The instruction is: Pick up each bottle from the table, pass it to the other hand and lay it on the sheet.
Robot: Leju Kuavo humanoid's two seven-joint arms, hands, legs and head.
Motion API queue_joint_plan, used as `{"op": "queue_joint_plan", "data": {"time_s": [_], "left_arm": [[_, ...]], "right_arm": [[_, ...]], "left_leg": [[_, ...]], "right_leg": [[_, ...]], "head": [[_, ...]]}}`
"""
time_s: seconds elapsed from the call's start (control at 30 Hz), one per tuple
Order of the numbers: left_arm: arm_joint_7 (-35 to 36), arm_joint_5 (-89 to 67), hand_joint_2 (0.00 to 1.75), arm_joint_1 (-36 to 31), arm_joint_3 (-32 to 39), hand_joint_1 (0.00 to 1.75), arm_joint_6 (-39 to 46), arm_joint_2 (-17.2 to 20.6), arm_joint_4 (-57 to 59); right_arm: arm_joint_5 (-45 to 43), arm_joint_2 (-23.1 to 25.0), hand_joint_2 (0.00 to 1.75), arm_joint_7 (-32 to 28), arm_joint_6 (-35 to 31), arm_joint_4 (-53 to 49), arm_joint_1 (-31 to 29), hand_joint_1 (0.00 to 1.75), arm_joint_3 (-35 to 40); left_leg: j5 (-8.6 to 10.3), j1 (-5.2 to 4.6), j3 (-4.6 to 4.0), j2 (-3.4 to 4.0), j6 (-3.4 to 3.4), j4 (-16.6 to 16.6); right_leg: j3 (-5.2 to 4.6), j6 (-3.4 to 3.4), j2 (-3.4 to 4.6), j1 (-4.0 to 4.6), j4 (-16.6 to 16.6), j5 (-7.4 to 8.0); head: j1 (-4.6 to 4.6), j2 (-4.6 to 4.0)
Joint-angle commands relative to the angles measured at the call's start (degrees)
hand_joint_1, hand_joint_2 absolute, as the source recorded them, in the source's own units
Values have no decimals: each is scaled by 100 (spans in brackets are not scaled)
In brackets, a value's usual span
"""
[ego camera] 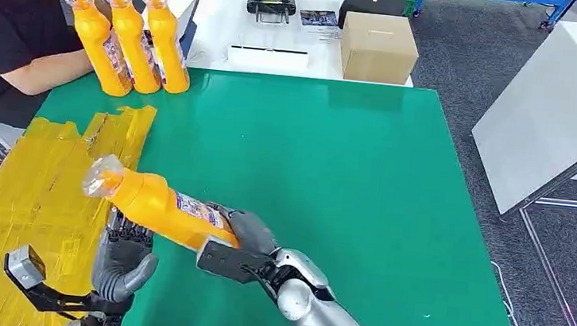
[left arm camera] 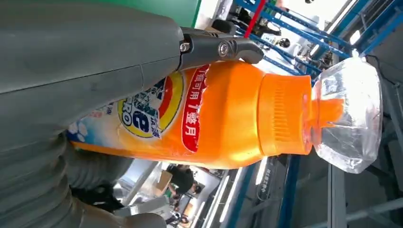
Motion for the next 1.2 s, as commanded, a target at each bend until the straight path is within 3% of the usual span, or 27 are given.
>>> {"op": "queue_joint_plan", "data": {"time_s": [0.03, 0.1, 0.23, 0.5, 0.53, 0.57, 0.6, 1.2], "left_arm": [[-34, -131, 175, -197, -76, 0, 82, 102, 565], [-87, -203, 175, -244, -7, 0, 105, 111, 712], [-174, -232, 175, -319, 212, 0, 166, 102, 870], [-108, -397, 175, -334, 480, 0, 487, -114, 832], [-95, -379, 175, -350, 498, 7, 511, -132, 839], [-66, -319, 175, -368, 550, 161, 539, -169, 821], [-71, -301, 175, -371, 562, 175, 538, -177, 813], [-56, -117, 175, -296, 790, 175, 442, -241, 559]], "right_arm": [[555, 586, 175, -2, 118, 759, -322, 175, 1432], [591, 585, 175, -24, 209, 613, -436, 175, 1757], [580, 395, 175, -149, 344, 256, -491, 175, 2109], [487, 238, 175, -37, 224, 271, -440, 175, 2133], [481, 227, 175, -37, 214, 269, -434, 175, 2126], [474, 215, 175, -31, 187, 253, -426, 175, 2116], [474, 211, 175, -31, 188, 250, -426, 175, 2119], [457, 165, 175, 29, 34, 328, -322, 175, 1992]], "left_leg": [[1, -10, 12, 6, 1, -8], [-4, -6, 13, 25, -1, -7], [3, -6, 5, -9, 1, -8], [6, -7, 2, -22, 2, -8], [5, -6, -1, -17, 1, -6], [4, -10, 4, -19, 2, -8], [4, -9, -2, -16, 1, -5], [3, -14, 8, -22, 3, -7]], "right_leg": [[2, -3, 10, -10, 6, -2], [-2, -4, 28, -5, 6, 0], [-4, -2, -8, -6, 4, -4], [2, -3, -21, -10, -2, -4], [-1, -3, -17, -9, -3, -3], [2, -4, -18, -14, -1, -5], [-2, -3, -15, -13, -2, -3], [5, -4, -20, -18, 0, -7]], "head": [[2, 0], [2, 0], [-2, 0], [2, 0], [4, 0], [0, 0], [4, 0], [2, 0]]}}
